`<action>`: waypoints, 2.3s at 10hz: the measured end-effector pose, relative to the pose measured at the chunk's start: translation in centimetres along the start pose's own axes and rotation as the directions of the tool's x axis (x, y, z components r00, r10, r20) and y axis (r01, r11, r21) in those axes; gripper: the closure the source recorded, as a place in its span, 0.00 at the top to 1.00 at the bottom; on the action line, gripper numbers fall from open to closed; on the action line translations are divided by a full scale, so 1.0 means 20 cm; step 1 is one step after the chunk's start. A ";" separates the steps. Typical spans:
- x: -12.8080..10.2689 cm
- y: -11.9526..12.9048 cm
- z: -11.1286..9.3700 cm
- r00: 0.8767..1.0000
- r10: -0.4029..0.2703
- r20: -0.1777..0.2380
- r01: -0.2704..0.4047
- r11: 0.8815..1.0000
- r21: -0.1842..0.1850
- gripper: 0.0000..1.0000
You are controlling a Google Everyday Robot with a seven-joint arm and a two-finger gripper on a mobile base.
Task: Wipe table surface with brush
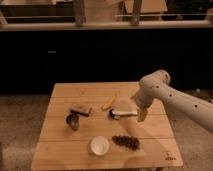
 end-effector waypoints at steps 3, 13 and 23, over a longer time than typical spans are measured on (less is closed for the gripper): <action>0.01 -0.03 0.11 1.000 -0.014 0.011 0.014 1.000 -0.005 0.80; 0.09 -0.11 0.42 0.998 0.013 0.060 -0.010 0.999 -0.048 0.80; 0.12 -0.12 0.54 0.995 0.051 0.086 -0.044 0.996 -0.073 0.80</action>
